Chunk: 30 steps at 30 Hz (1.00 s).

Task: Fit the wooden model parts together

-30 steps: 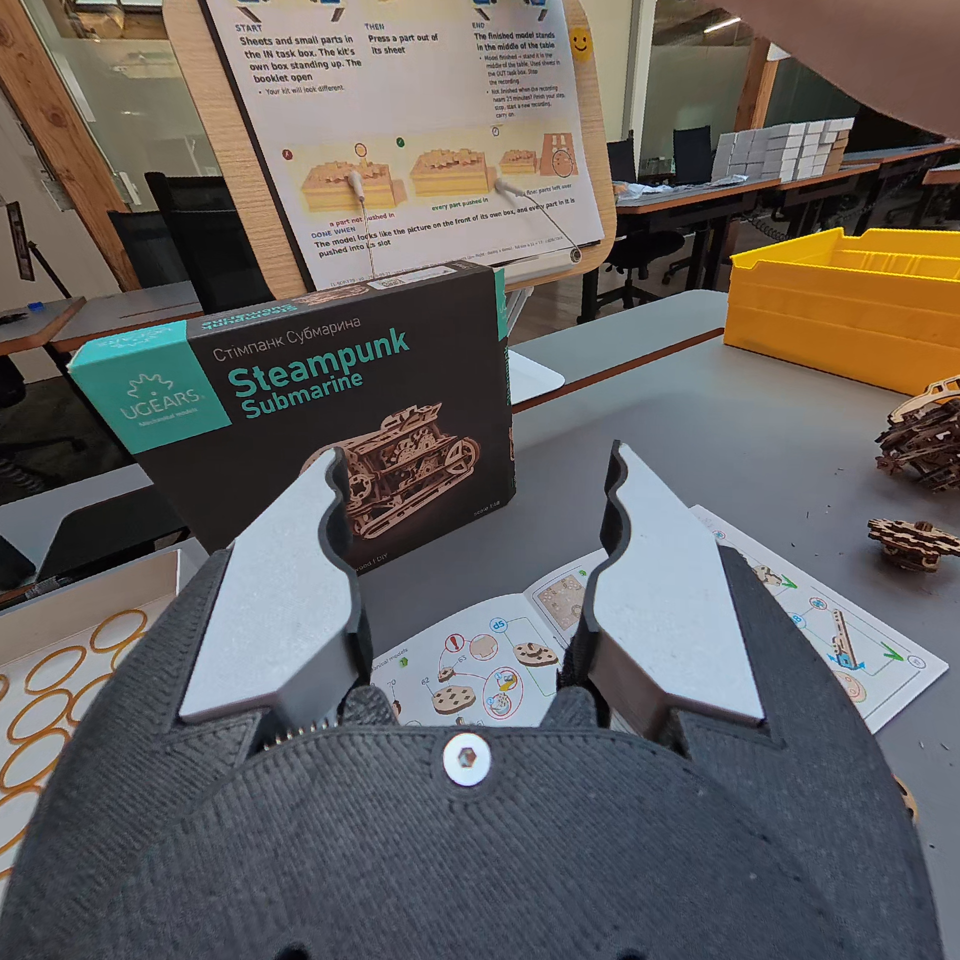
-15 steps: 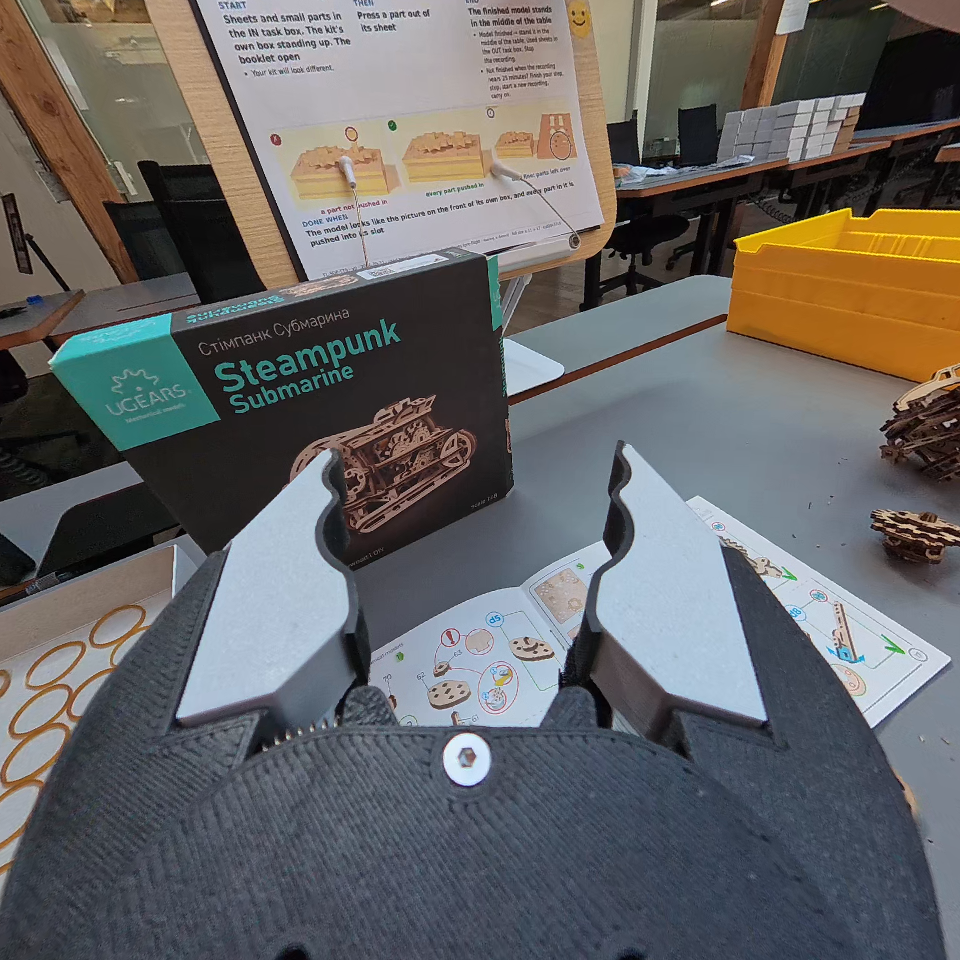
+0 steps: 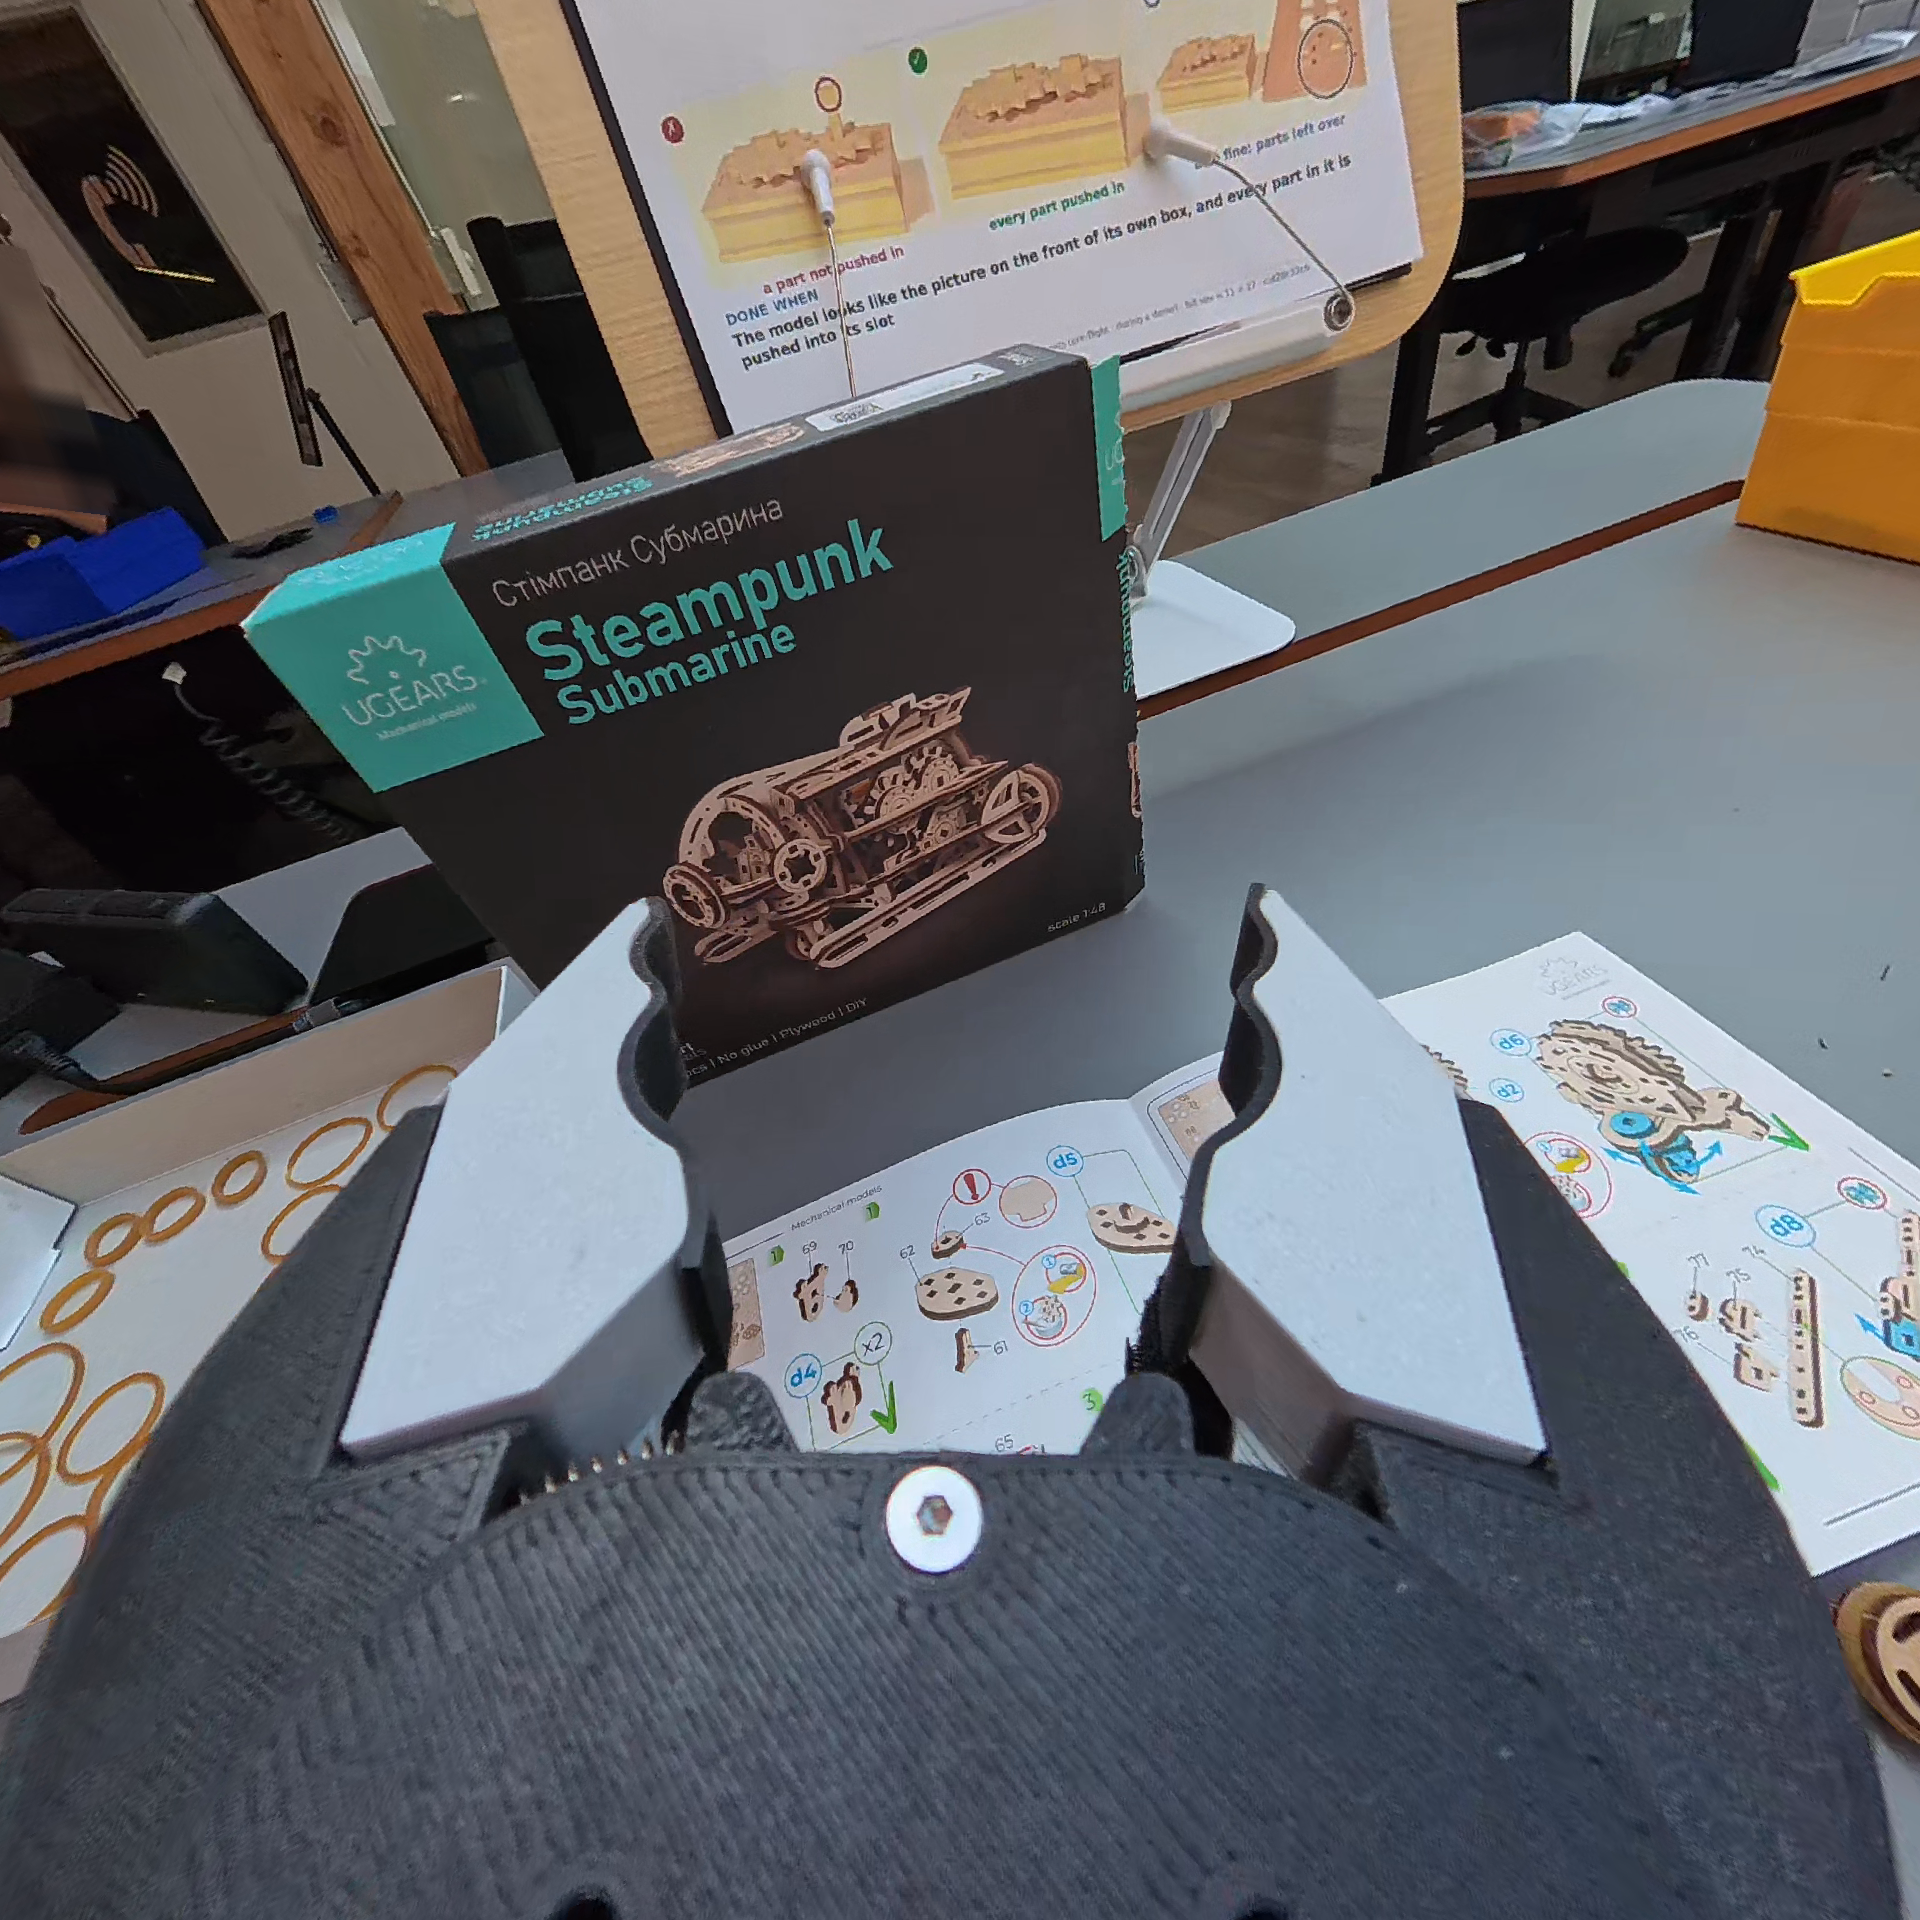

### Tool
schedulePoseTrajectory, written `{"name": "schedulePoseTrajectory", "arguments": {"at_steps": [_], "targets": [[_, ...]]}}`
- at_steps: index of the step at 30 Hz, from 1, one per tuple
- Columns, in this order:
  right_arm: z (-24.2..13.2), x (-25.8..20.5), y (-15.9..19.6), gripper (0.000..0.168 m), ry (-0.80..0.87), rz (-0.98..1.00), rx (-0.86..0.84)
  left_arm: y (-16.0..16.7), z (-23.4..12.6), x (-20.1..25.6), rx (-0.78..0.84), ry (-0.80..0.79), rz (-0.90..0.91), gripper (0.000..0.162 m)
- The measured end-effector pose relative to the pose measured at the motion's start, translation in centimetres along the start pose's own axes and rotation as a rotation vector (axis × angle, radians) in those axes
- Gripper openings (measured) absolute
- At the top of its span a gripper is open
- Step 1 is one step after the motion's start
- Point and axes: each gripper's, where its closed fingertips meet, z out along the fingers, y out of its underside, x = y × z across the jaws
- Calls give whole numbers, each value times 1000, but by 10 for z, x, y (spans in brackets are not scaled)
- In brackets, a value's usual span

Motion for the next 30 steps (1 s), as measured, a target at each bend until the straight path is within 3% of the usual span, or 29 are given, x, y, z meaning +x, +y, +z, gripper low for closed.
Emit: {"name": "schedulePoseTrajectory", "arguments": {"at_steps": [3,6,9,12,15,18,30], "targets": [[-22,-60,-22,140,161,-218,-98,0,-2,-1,-4,-23,-19,110],[-57,-130,-4,142,338,-388,-314,5,-1,-11,-30,-95,0,115],[-87,-238,57,146,236,-557,-406,11,2,-22,-48,-132,11,115],[-123,-321,157,147,72,-814,-547,18,4,-30,-68,-140,-17,116],[-164,-339,237,148,61,-1073,-739,17,1,-40,-57,-158,-33,116],[-180,-348,278,148,64,-1082,-849,14,0,-46,-41,-165,-56,115],[-184,-355,294,146,48,-1026,-872,18,2,-39,-55,-140,-36,115]]}}
